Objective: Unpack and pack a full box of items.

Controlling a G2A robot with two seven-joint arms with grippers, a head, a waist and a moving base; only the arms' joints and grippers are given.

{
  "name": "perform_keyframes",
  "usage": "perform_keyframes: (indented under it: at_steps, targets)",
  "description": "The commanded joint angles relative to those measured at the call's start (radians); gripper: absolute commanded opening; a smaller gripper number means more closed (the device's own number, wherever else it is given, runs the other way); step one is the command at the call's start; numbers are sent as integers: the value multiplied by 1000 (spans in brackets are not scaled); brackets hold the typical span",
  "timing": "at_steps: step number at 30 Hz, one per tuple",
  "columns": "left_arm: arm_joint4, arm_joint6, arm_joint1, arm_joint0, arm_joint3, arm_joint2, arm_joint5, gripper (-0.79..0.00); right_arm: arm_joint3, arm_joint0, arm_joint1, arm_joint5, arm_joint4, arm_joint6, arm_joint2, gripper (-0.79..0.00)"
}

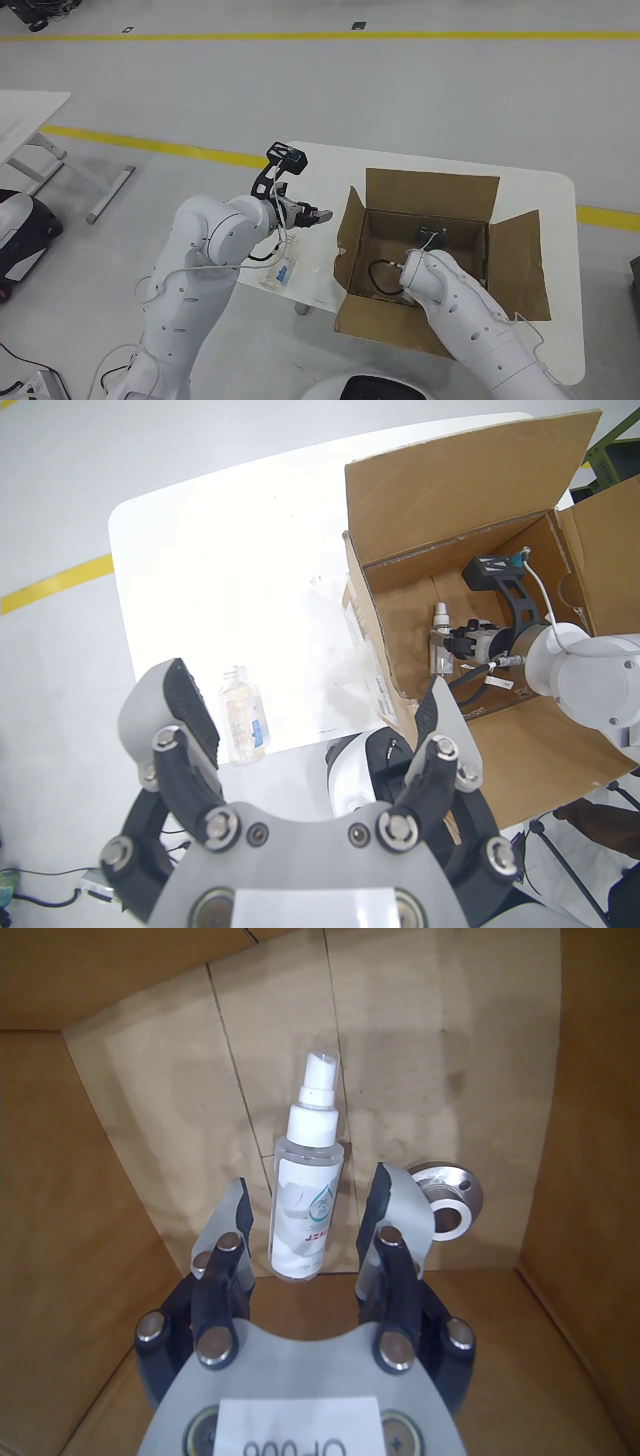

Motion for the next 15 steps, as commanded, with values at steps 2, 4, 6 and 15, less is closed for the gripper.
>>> perform_keyframes:
  at_steps: [2, 4, 6, 15]
  targets:
    - [0, 0, 0, 0, 0, 0, 0, 0, 37, 10, -13, -9, 12, -7, -3, -280]
    - [0, 0, 0, 0, 0, 0, 0, 0, 60, 14, -22, -15, 20, -17, -5, -302]
    - [0, 0, 0, 0, 0, 0, 0, 0, 83, 19, -31, -20, 25, -22, -8, -308]
    - [0, 0, 0, 0, 0, 0, 0, 0, 174, 43, -69, -48, 35, -27, -24, -739]
